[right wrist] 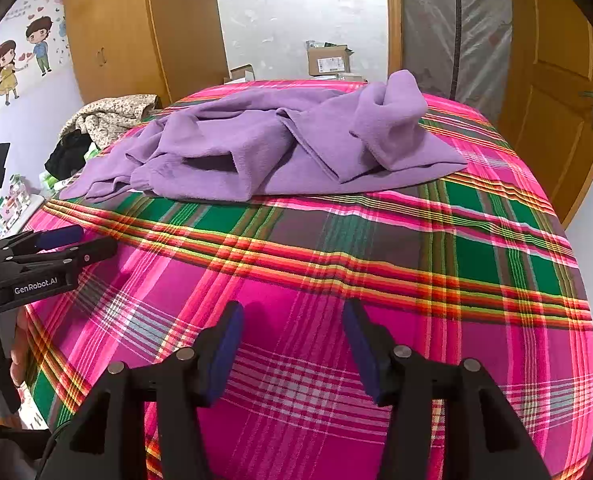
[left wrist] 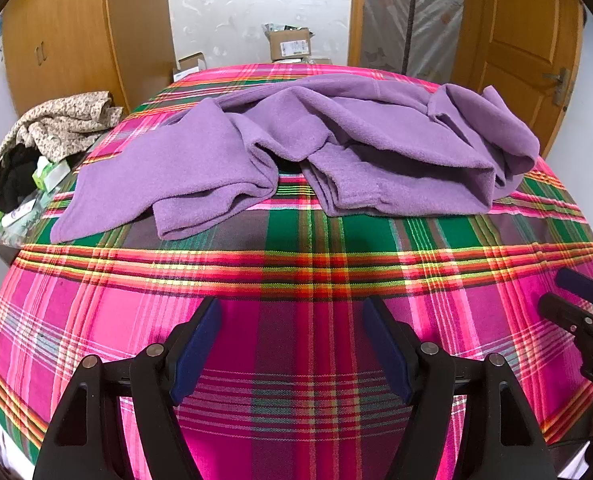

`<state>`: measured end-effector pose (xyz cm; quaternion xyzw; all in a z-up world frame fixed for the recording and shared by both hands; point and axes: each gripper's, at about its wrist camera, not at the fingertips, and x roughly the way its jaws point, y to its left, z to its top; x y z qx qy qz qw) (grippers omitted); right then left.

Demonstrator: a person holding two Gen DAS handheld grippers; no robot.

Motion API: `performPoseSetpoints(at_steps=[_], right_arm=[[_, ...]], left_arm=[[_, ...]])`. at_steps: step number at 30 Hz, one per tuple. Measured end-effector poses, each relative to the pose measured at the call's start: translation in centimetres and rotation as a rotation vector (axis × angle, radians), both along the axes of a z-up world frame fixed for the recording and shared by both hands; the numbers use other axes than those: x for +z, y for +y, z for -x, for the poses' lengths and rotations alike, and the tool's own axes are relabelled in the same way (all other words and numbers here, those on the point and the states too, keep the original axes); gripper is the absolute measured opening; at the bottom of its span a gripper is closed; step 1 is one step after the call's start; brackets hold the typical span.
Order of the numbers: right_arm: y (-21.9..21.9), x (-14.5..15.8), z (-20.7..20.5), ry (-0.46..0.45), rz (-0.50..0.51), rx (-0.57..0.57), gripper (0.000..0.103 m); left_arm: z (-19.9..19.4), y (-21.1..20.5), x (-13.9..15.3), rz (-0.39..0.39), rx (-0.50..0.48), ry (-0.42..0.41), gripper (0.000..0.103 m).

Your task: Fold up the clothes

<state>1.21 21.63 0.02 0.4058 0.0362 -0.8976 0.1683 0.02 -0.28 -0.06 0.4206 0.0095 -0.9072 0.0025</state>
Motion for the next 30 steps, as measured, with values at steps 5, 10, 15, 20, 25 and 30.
performPoseSetpoints(at_steps=[5, 10, 15, 20, 25, 30], right_arm=[[0.01, 0.01, -0.01, -0.002, 0.002, 0.002, 0.054], [0.01, 0.00, -0.01, -0.003, 0.001, 0.003, 0.054], [-0.09, 0.00, 0.07, -0.002, -0.004, 0.004, 0.054], [-0.15, -0.04, 0.10, -0.006, 0.002, 0.018, 0.059], [-0.40, -0.04, 0.09, -0.013, 0.006, 0.048, 0.069], [-0.77, -0.03, 0.00, -0.010, -0.025, 0.057, 0.071]], left_arm=[[-0.02, -0.01, 0.00, 0.002, -0.002, 0.001, 0.075], [0.00, 0.04, -0.04, 0.002, -0.001, 0.003, 0.075], [-0.01, 0.06, -0.07, 0.003, 0.001, 0.004, 0.075], [0.01, 0.00, -0.07, 0.003, 0.000, 0.004, 0.075], [0.12, -0.10, -0.07, 0.001, -0.001, 0.001, 0.076], [0.26, -0.17, -0.06, 0.000, -0.007, 0.000, 0.076]])
